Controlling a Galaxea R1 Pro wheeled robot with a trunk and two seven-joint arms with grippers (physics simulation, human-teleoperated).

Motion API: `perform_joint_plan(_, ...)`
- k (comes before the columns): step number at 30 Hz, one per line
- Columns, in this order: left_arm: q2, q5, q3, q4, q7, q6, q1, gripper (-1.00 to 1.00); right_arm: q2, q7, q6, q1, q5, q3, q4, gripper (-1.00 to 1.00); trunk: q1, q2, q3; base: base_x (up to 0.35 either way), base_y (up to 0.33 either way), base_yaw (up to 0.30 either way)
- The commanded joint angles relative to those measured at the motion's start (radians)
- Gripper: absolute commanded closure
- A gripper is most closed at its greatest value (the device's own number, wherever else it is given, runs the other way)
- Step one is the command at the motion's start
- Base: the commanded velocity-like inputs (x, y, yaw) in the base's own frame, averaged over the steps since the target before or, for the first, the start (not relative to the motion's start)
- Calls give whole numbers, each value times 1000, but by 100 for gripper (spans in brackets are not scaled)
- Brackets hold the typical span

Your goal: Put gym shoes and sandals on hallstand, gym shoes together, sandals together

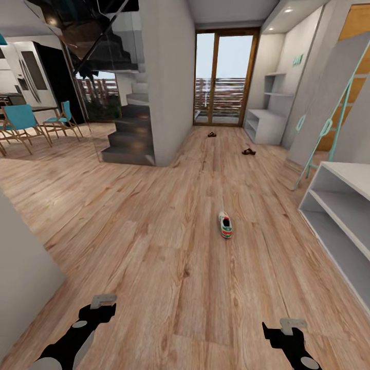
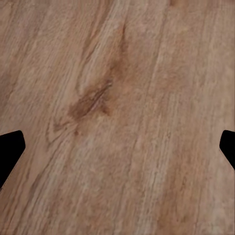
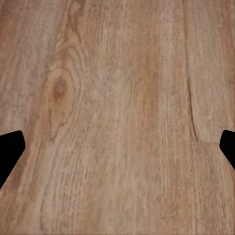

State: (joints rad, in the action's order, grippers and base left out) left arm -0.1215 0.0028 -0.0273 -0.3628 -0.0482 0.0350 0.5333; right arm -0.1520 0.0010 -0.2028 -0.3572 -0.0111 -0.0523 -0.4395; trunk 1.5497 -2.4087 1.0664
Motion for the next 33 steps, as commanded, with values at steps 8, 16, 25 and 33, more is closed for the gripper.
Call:
perform_joint_plan(8,0,1,-2,1,0,3,0,-100,0,0,-3,-1,-1,-1,2,-100,0,0,1,340,0,0)
perform_joint_plan(16,0,1,-3,1,3,2,0,-100,1,1,-1,-1,-1,0,2,-100,0,0,1,340,0,0)
perform_joint_plan(25,0,2,-3,1,4,2,0,-100,0,1,-1,0,-1,-1,2,-100,0,0,1,340,0,0)
perform_joint_plan(33,0,2,-3,1,4,3,0,-100,0,1,-1,-1,-1,-1,2,-100,0,0,1,340,0,0)
